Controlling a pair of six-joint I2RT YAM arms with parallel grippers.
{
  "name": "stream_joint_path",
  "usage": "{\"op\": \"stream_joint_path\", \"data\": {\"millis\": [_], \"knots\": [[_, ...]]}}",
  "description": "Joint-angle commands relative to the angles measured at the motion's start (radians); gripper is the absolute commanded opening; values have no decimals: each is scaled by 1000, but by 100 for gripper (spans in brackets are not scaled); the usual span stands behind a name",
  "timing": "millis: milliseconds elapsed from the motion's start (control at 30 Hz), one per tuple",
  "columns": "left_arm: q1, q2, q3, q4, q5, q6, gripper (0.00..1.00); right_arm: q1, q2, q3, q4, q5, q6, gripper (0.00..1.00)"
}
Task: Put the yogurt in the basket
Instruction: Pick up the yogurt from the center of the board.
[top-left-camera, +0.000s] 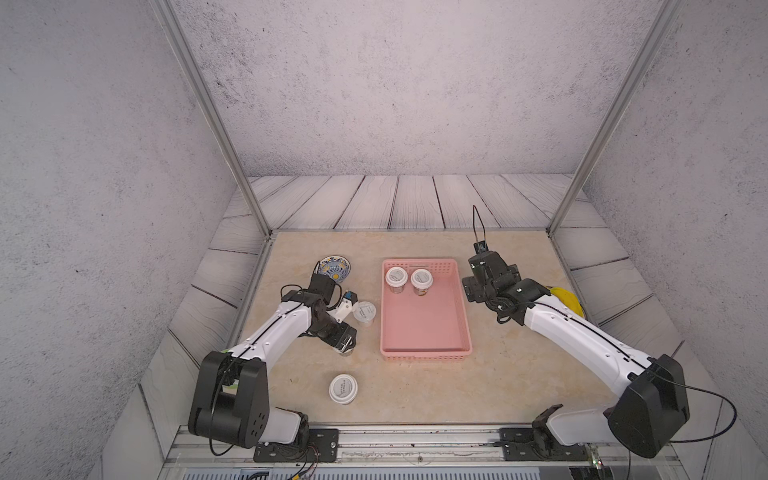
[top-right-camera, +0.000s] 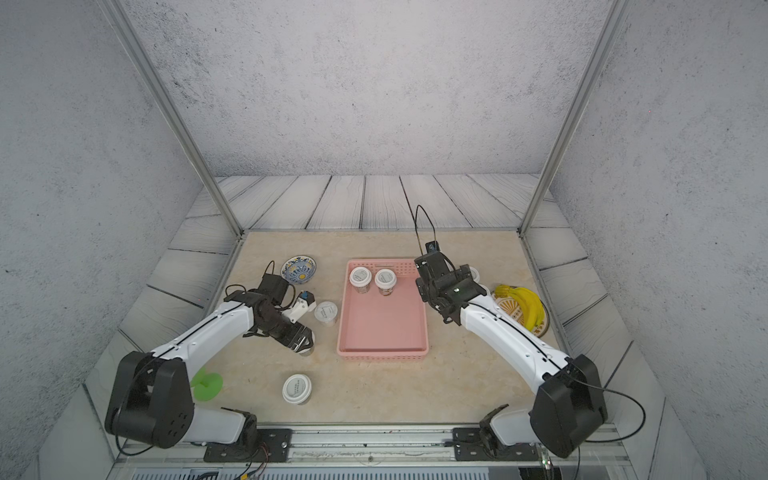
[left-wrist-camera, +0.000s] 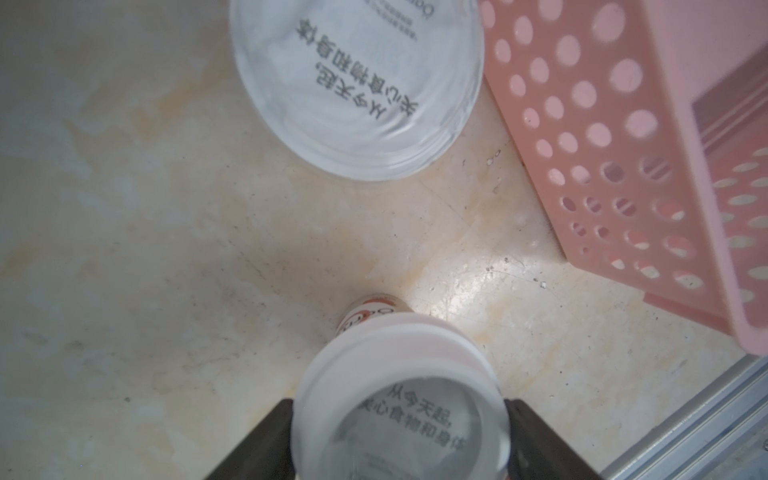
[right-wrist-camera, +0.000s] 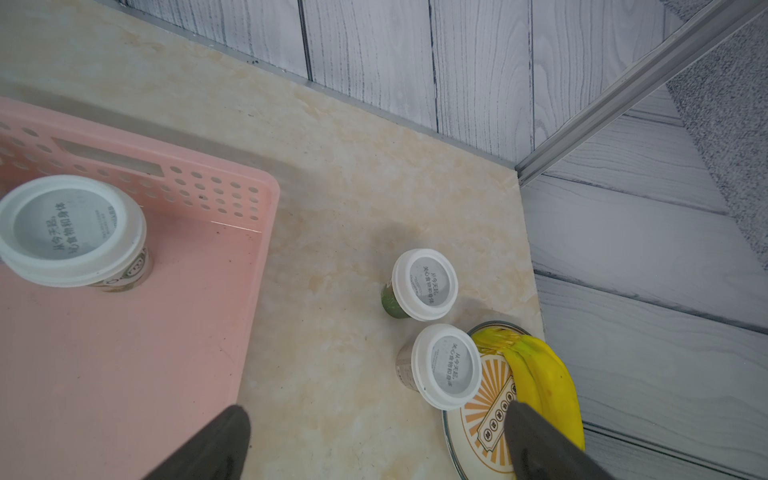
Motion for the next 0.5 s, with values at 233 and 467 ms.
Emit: {"op": "stream_joint_path", "data": {"millis": [233,467], "knots": [[7,9,15,-9,0,-3,75,-4,10,-1,-5,-3,3,100],[7,-3,62,-33,-19,-15,72,-5,14,1,-7,-5,1,100]]}}
